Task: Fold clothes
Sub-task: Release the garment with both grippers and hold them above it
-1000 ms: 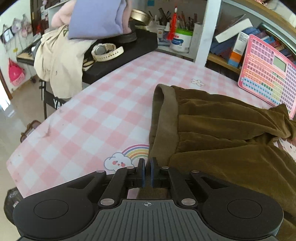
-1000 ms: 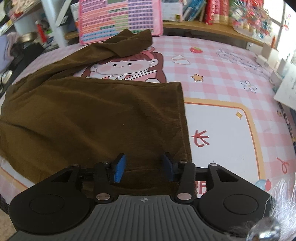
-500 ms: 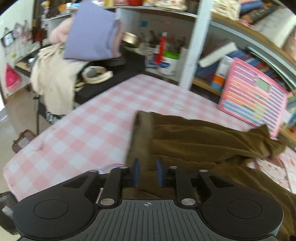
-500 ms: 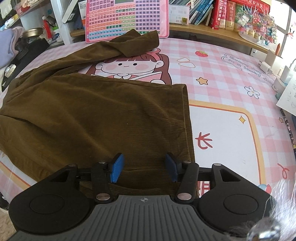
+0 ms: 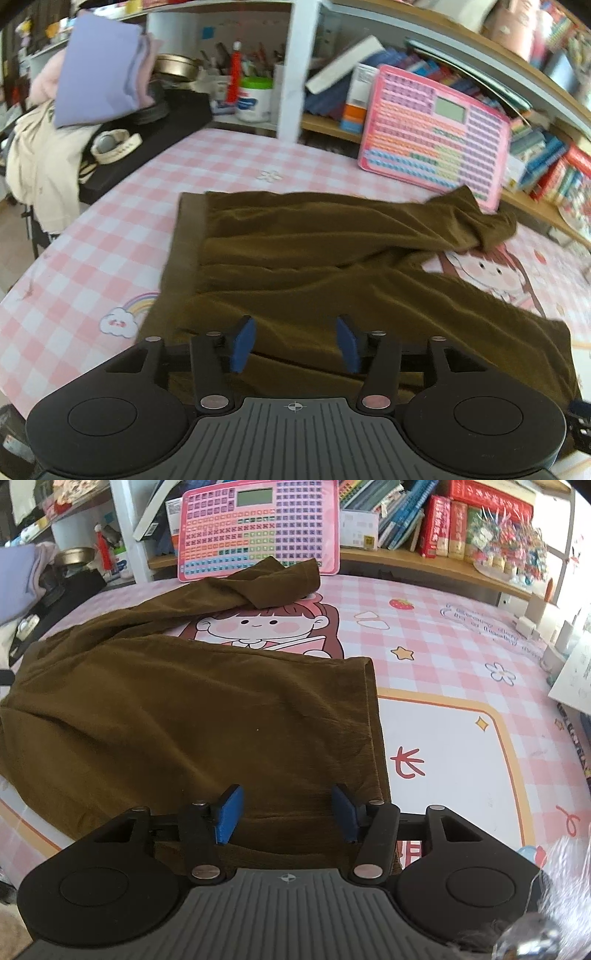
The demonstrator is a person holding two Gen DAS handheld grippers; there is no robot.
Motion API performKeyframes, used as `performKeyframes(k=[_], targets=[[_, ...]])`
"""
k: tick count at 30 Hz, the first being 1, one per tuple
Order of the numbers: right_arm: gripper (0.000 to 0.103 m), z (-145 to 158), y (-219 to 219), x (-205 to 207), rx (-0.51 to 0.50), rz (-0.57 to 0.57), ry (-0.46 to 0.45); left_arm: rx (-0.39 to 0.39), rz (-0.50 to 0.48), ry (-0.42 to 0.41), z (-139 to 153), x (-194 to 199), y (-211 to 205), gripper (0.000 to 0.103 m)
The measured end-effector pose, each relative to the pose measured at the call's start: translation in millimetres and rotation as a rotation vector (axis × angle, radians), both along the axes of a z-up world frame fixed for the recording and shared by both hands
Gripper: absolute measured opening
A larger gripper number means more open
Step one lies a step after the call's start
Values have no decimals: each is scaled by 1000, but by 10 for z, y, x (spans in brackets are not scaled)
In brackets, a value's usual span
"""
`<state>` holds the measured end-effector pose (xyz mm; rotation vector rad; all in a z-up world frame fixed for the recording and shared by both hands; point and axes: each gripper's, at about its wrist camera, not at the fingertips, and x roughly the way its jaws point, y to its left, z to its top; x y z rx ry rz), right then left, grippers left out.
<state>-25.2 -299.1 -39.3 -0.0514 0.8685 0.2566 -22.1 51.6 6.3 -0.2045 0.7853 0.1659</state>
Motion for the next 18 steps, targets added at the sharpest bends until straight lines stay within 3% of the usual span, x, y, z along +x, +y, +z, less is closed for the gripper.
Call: performKeyframes(k=[7, 13, 18], targets=[[57, 16, 77, 30, -18, -54, 18, -10, -87, -20, 32, -22, -59, 70], [58, 124, 180, 15, -8, -170, 16, -17, -142, -38, 79, 9, 91, 72], [62, 252, 435, -71, -12, -196, -20, -37, -157, -67, 77, 8, 331, 78]])
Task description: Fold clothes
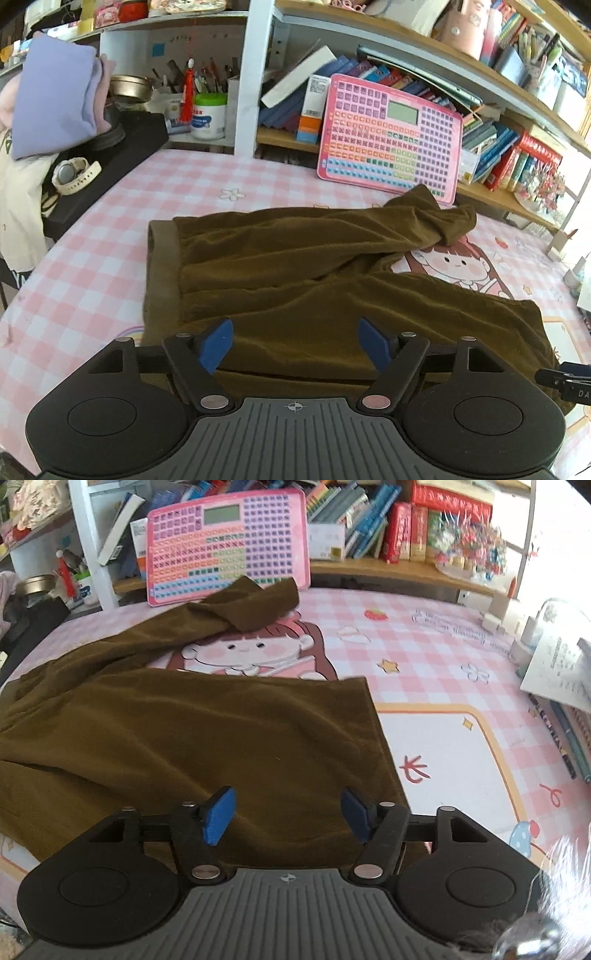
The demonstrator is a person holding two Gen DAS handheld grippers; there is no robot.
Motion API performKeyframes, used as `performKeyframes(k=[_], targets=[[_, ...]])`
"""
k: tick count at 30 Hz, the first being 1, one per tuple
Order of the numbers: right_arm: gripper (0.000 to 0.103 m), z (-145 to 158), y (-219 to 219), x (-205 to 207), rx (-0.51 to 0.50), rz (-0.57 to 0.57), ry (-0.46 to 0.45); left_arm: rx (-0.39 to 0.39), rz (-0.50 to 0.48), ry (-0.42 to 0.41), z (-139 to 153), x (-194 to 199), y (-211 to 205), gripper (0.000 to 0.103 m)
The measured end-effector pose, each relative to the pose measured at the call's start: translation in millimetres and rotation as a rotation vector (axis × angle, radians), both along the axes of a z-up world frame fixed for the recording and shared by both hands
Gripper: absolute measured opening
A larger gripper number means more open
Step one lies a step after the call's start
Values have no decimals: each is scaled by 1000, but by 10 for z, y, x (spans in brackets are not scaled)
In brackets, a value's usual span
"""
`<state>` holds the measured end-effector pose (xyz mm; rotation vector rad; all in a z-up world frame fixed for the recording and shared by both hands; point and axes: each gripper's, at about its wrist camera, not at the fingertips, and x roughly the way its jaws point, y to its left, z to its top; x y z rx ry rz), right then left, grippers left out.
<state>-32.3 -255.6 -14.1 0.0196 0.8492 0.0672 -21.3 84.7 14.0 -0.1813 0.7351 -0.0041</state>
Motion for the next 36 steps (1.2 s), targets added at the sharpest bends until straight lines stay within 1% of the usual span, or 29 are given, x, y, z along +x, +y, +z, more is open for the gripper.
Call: performKeyframes(k=[7, 11, 13, 16, 19, 23, 25, 28, 32, 34, 36], targets=[[62, 153, 182, -117, -32, -66, -27, -46, -40, -15, -102, 52, 238, 80], [64, 246, 201, -150, -56, -81, -25, -67, -38, 4, -206, 37, 244, 82], [67, 272, 198, -127, -53, -75, -29, -75, -41, 15, -247, 27, 218, 86], [67, 269, 186, -10, -46, -42, -25, -60, -41, 31, -295, 18, 152, 86], [67, 279, 127, 188, -44, 22, -34, -53, -7, 47, -332, 35, 77, 87], [67, 343, -118, 663, -25, 138, -88, -25, 76, 66, -348, 67, -91, 87], [67, 365, -278, 966, -9, 184, -111, -19, 141, 83, -333, 63, -218, 87], [67, 348, -509, 1507, 24, 217, -115, -26, 242, 99, -309, 13, -411, 87], [67, 215, -673, 2267, 123, 257, -71, -21, 353, 132, -267, -126, -633, 87], [67, 123, -628, 2583, 140, 314, -41, -5, 388, 160, -258, -243, -740, 87], [67, 42, -550, 2827, 153, 343, -31, 10, 434, 199, -262, -379, -820, 87]])
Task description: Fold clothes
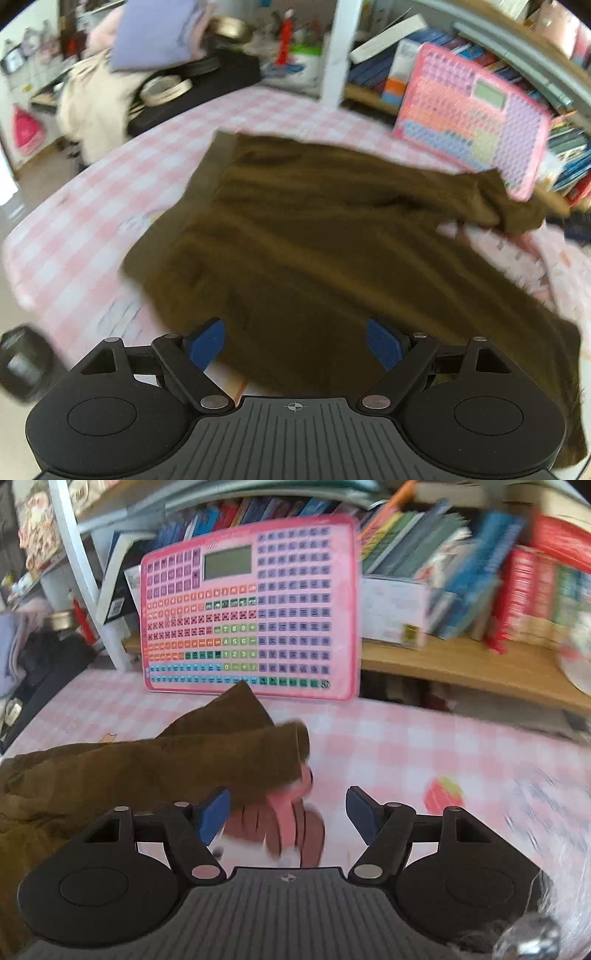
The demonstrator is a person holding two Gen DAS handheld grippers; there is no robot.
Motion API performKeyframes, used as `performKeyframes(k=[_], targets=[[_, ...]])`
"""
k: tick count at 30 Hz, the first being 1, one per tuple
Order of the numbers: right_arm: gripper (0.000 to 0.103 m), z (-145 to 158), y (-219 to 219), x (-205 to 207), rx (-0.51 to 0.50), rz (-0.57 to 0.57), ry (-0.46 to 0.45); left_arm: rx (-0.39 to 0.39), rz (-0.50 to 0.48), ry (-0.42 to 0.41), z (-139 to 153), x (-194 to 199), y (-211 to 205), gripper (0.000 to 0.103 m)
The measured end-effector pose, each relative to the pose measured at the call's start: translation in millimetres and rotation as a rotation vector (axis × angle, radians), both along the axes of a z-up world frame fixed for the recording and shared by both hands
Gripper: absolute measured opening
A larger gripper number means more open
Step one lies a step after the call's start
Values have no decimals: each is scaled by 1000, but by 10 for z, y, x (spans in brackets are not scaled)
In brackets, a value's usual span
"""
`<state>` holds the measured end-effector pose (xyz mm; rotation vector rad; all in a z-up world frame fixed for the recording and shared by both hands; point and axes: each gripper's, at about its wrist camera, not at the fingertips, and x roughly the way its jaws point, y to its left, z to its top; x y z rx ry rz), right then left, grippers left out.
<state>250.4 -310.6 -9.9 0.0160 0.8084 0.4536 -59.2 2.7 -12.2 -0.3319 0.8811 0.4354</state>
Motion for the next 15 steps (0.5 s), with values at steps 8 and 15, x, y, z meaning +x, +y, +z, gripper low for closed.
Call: performKeyframes(k=[8, 15], targets=[[8, -225, 160, 544, 143, 64, 101, 35, 125, 44, 109, -285, -82, 87], [7, 874, -266, -212, 553, 439, -109, 43, 115, 62, 127, -223, -178, 87]])
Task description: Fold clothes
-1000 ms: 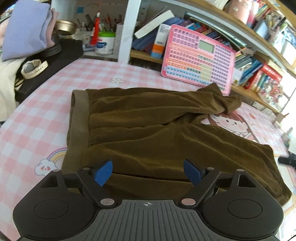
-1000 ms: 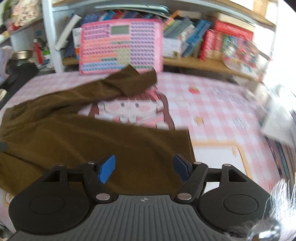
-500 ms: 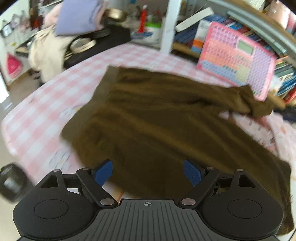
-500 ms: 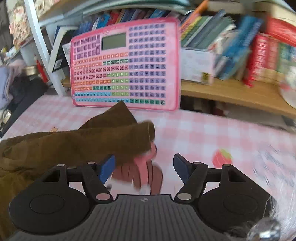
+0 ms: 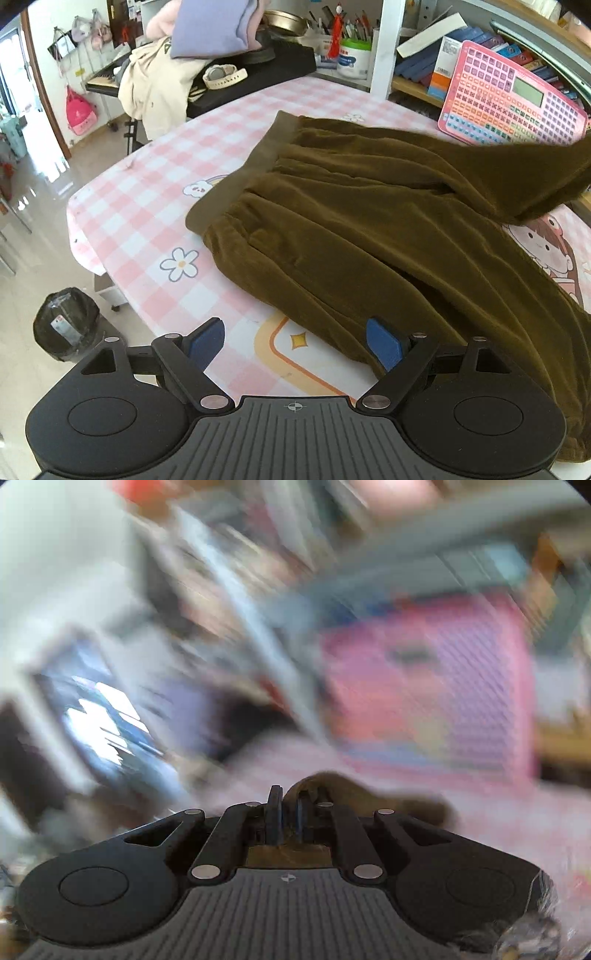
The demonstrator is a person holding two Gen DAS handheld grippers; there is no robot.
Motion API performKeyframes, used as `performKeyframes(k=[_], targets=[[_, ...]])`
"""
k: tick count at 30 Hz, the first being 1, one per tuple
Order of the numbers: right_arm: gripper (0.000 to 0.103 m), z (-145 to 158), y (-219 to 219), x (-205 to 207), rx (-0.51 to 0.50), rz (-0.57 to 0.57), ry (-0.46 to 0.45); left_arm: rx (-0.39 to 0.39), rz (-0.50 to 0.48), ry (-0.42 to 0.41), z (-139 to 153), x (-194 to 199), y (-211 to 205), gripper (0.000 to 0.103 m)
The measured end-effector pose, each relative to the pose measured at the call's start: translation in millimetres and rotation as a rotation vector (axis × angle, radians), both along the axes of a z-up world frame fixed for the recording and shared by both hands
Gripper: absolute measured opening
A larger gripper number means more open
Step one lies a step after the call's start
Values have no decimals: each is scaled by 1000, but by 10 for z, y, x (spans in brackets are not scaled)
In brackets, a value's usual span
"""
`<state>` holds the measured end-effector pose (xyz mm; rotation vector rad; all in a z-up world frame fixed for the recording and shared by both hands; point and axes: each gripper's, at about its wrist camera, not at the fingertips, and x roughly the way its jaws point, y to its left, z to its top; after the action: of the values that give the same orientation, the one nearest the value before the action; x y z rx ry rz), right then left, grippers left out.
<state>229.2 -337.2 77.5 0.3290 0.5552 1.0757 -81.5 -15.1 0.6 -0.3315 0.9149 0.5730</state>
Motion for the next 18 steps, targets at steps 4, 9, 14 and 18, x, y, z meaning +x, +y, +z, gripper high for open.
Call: performKeyframes(k=[4, 9, 14, 18], targets=[[7, 384, -73, -22, 87, -76, -112, 12, -27, 2, 31, 28, -79, 87], [19, -119, 442, 667, -286, -313, -99, 36, -39, -8, 96, -16, -123, 87], [44, -548, 357, 763, -443, -419, 33, 13, -1, -2, 44, -81, -65, 87], [42, -786, 309, 485, -530, -371, 124, -12, -3, 13, -33, -43, -63, 87]])
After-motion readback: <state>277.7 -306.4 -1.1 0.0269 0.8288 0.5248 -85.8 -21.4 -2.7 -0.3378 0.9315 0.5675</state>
